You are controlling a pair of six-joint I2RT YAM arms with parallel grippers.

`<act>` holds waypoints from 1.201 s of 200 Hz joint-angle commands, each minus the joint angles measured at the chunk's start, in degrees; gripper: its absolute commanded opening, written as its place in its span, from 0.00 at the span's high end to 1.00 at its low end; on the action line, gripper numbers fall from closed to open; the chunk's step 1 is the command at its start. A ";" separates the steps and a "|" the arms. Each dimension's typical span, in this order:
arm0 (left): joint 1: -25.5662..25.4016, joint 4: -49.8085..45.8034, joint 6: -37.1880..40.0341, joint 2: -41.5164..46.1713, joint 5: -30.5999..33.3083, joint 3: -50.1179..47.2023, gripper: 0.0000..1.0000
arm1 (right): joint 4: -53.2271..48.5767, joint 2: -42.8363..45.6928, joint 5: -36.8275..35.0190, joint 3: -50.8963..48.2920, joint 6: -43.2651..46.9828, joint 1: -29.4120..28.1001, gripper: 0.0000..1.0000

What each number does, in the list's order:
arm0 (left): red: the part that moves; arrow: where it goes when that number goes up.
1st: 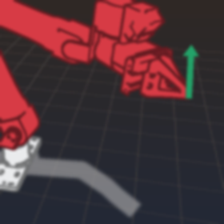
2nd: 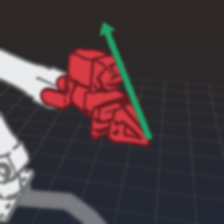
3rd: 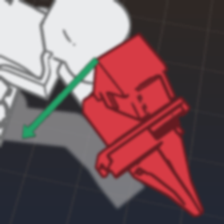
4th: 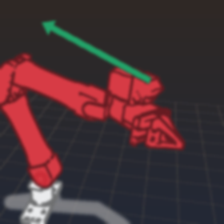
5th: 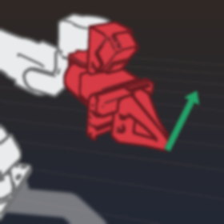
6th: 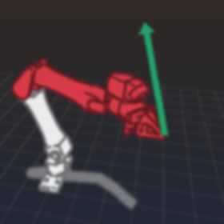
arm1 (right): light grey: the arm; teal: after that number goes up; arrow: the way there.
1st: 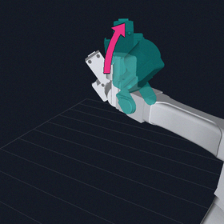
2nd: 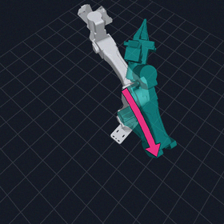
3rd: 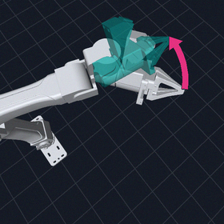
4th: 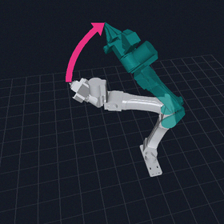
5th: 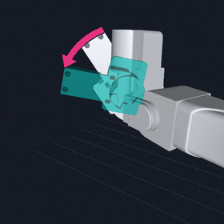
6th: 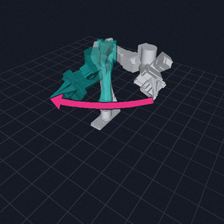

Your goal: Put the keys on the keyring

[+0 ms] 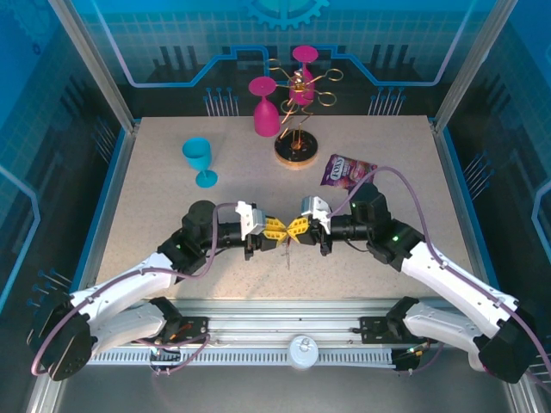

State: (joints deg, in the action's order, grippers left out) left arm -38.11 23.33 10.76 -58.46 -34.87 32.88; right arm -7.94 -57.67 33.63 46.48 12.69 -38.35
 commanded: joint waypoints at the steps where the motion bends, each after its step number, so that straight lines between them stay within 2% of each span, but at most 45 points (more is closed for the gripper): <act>1: -0.31 -7.83 3.57 1.04 3.12 3.26 0.73 | -8.58 -1.06 -1.78 3.61 3.39 -0.90 1.00; 19: -0.38 -12.33 5.89 1.22 4.27 4.10 0.66 | -11.69 -1.83 -2.95 6.43 4.27 -1.11 1.00; 42: -0.39 -19.05 9.18 1.20 5.72 6.05 0.62 | -15.87 -3.11 -4.91 9.03 5.78 -1.82 1.00; 66: -0.33 -23.84 11.79 0.98 6.84 7.95 0.62 | -20.30 -5.33 -6.48 12.33 7.73 -2.73 1.00; 109: -0.37 -25.05 13.08 0.10 5.64 9.43 0.63 | -26.61 -9.03 -9.76 17.61 10.94 -5.18 1.00; 156: -0.33 -26.88 14.67 -1.21 3.40 11.12 0.82 | -30.90 -12.89 -11.52 22.75 13.64 -8.26 1.00; 182: -0.30 -27.98 15.25 -1.13 2.90 11.84 1.00 | -33.12 -14.27 -12.10 25.04 14.41 -9.20 1.00; 192: -0.33 -28.00 15.25 -0.84 2.73 11.78 1.00 | -31.41 -13.13 -11.97 24.33 12.84 -8.50 1.00; 211: -0.36 -25.60 14.33 0.14 1.78 10.43 1.00 | -23.97 -8.10 -8.53 19.65 7.73 -5.03 0.69; 240: -0.36 -14.73 10.87 2.10 -1.43 5.34 1.00 | -12.04 -1.36 -1.62 9.68 0.57 -0.44 0.56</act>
State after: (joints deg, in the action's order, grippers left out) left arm -38.30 -0.91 24.27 -58.67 -31.99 41.23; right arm -30.24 -63.86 25.21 61.89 20.23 -41.52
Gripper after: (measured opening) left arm 0.049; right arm 0.402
